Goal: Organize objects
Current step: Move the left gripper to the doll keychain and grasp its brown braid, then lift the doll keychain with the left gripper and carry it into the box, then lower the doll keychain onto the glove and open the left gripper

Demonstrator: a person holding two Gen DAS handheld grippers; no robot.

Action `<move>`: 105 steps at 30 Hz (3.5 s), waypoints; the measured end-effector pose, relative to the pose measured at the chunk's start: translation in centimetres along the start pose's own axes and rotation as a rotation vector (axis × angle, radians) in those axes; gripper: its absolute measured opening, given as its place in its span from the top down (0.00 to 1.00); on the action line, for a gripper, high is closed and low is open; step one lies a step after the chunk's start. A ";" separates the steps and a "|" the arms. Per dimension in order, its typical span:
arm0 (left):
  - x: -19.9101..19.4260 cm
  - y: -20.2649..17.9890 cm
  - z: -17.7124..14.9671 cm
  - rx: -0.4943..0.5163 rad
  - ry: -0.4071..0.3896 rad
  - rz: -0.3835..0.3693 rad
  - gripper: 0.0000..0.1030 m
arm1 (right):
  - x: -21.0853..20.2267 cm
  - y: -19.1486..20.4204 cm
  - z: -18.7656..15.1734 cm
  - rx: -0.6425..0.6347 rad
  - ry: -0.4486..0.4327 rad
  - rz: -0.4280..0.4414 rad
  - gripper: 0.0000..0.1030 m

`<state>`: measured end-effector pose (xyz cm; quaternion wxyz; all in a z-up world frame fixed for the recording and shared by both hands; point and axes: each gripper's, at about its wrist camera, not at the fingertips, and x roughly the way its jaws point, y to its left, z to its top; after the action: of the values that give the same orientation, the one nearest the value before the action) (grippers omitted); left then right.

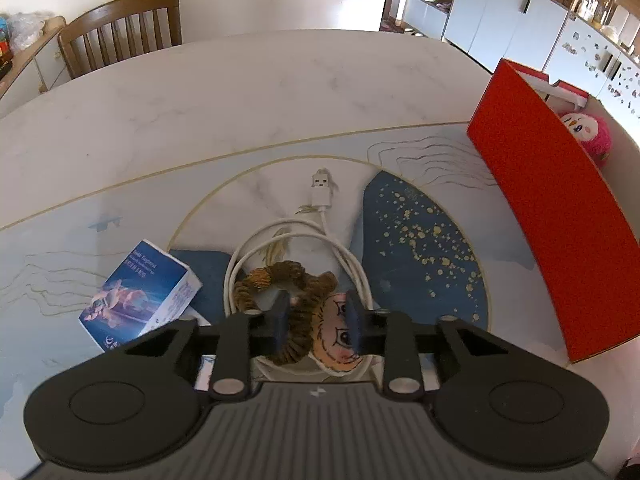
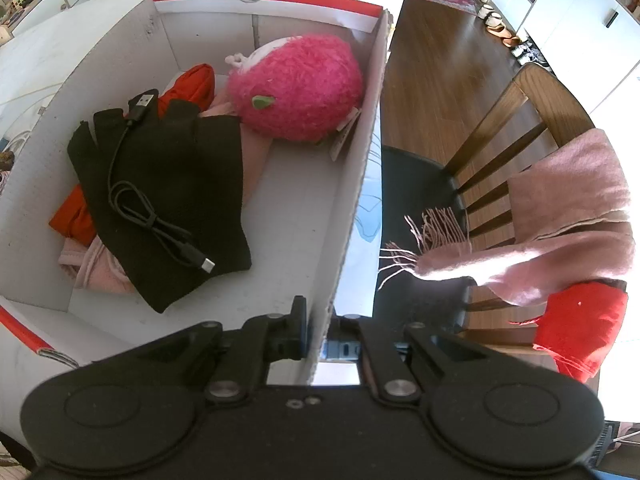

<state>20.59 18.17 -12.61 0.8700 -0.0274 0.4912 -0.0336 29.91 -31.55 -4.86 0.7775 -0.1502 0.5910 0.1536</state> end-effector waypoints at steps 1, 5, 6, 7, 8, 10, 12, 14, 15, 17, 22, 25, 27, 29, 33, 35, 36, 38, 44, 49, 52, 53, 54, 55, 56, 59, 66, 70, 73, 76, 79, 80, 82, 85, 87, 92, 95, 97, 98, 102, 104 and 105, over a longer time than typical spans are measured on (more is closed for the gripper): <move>-0.1 0.0 0.1 -0.001 -0.004 0.002 0.87 | 0.0 0.0 0.0 -0.001 0.000 -0.001 0.94; -0.7 -0.1 0.3 -0.007 -0.020 0.011 0.92 | 0.1 0.0 0.0 0.000 -0.003 0.003 0.94; -0.9 -0.1 0.3 -0.009 -0.026 0.013 0.92 | 0.1 0.0 0.0 0.000 -0.004 0.004 0.94; -1.1 -0.1 0.4 -0.011 -0.031 0.020 0.92 | 0.1 -0.1 0.0 0.001 -0.005 0.004 0.94; -1.5 -0.1 0.4 -0.016 -0.035 0.022 0.92 | 0.0 -0.1 0.0 0.001 -0.005 0.004 0.94; -2.4 -0.1 0.6 -0.034 -0.049 0.009 0.92 | 0.0 -0.1 -0.1 0.000 -0.008 0.004 0.94; -3.4 -0.3 0.9 -0.047 -0.063 -0.001 0.92 | 0.0 -0.1 -0.1 0.001 -0.010 0.006 0.94; -4.5 -0.7 1.2 -0.052 -0.075 -0.015 0.92 | 0.0 -0.1 -0.1 0.001 -0.011 0.007 0.95; -5.0 -1.1 1.4 -0.050 -0.078 -0.023 0.92 | 0.0 -0.1 -0.1 0.000 -0.012 0.008 0.95; -5.9 -1.8 1.8 -0.046 -0.085 -0.041 0.92 | 0.0 -0.1 -0.2 -0.001 -0.013 0.009 0.95; -7.7 -4.5 3.0 -0.014 -0.107 -0.103 0.92 | 0.0 -0.2 -0.2 0.000 -0.017 0.011 0.94; -9.0 -6.7 4.0 0.028 -0.151 -0.137 0.92 | 0.0 -0.1 -0.2 -0.005 -0.018 0.009 0.94; -9.8 -8.1 4.7 0.055 -0.172 -0.166 0.92 | -0.1 0.0 -0.2 -0.011 -0.019 0.007 0.94; -10.4 -9.6 5.5 0.087 -0.190 -0.198 0.92 | -0.1 0.0 -0.2 -0.013 -0.021 0.009 0.94; -11.0 -12.5 7.0 0.138 -0.203 -0.261 0.92 | -0.1 -0.2 -0.3 -0.011 -0.025 0.014 0.94; -10.9 -14.0 7.7 0.160 -0.204 -0.286 0.92 | -0.1 -0.2 -0.3 -0.010 -0.027 0.016 0.94; -10.9 -14.7 8.1 0.174 -0.206 -0.298 0.92 | -0.1 -0.2 -0.4 -0.010 -0.028 0.017 0.94; -10.7 -16.3 8.7 0.197 -0.205 -0.320 0.92 | -0.1 -0.3 -0.4 -0.008 -0.029 0.021 0.94; -8.8 -21.5 10.6 0.276 -0.186 -0.377 0.92 | 0.0 -0.5 -0.4 -0.005 -0.032 0.029 0.94; -6.4 -24.7 11.6 0.285 -0.135 -0.439 0.92 | 0.0 -0.6 -0.5 -0.005 -0.035 0.036 0.94; -4.6 -26.9 11.9 0.311 -0.106 -0.451 0.92 | 0.0 -0.6 -0.5 -0.004 -0.036 0.038 0.94; -4.3 -27.3 11.8 0.319 -0.099 -0.452 0.92 | 0.0 -0.7 -0.5 -0.001 -0.036 0.041 0.94; -3.9 -27.6 11.7 0.330 -0.093 -0.452 0.92 | 0.0 -0.7 -0.5 0.001 -0.036 0.043 0.94; -3.4 -28.1 11.8 0.335 -0.084 -0.454 0.92 | 0.0 -0.7 -0.5 0.002 -0.036 0.045 0.94; -2.8 -28.6 11.8 0.338 -0.075 -0.455 0.92 | 0.0 -0.7 -0.5 0.003 -0.037 0.046 0.93; -1.2 -29.7 11.8 0.348 -0.051 -0.450 0.92 | 0.0 -0.8 -0.4 0.003 -0.036 0.051 0.93; 2.1 -31.1 11.7 0.357 -0.010 -0.424 0.92 | 0.0 -1.1 -0.4 0.016 -0.040 0.068 0.93; 4.1 -31.6 11.5 0.366 0.023 -0.380 0.92 | 0.0 -1.1 -0.4 0.012 -0.038 0.067 0.93; 5.2 -31.9 11.1 0.371 0.047 -0.370 0.92 | 0.0 -1.2 -0.4 0.012 -0.036 0.073 0.93; 5.9 -32.3 10.6 0.381 0.072 -0.359 0.92 | -0.1 -1.2 -0.4 0.008 -0.034 0.080 0.92; 6.5 -32.4 10.3 0.382 0.093 -0.340 0.92 | 0.0 -1.2 -0.4 -0.002 -0.033 0.080 0.92; 6.7 -32.4 10.1 0.381 0.102 -0.340 0.92 | 0.0 -1.3 -0.4 -0.005 -0.032 0.082 0.92; 7.1 -32.3 9.9 0.383 0.116 -0.332 0.92 | 0.1 -1.3 -0.3 -0.008 -0.031 0.085 0.92; 7.4 -32.2 9.7 0.381 0.131 -0.326 0.91 | 0.1 -1.3 -0.3 -0.014 -0.029 0.089 0.92; 7.6 -32.1 9.6 0.376 0.133 -0.320 0.90 | 0.1 -1.4 -0.3 -0.014 -0.029 0.093 0.91; 7.3 -31.8 9.4 0.386 0.131 -0.338 0.80 | 0.1 -1.5 -0.3 -0.014 -0.029 0.104 0.91; 6.8 -31.8 9.3 0.403 0.117 -0.342 0.74 | 0.1 -1.5 -0.3 -0.019 -0.029 0.104 0.91; 6.4 -31.8 9.2 0.409 0.107 -0.346 0.72 | 0.2 -1.5 -0.3 -0.018 -0.029 0.105 0.91; 6.3 -31.8 9.2 0.411 0.104 -0.347 0.71 | 0.2 -1.5 -0.3 -0.018 -0.029 0.105 0.91; 5.3 -31.4 9.3 0.408 0.074 -0.340 0.60 | 0.1 -1.6 -0.3 -0.015 -0.031 0.109 0.91; 4.7 -31.0 9.3 0.398 0.048 -0.352 0.39 | 0.1 -1.6 -0.4 -0.015 -0.031 0.109 0.91; 4.4 -30.9 9.4 0.395 0.040 -0.359 0.38 | 0.1 -1.6 -0.3 -0.016 -0.031 0.108 0.91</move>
<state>29.93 -12.80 -8.99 0.8288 0.0572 0.4793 -0.2830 30.30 -33.11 -4.98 0.7758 -0.1219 0.5851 0.2022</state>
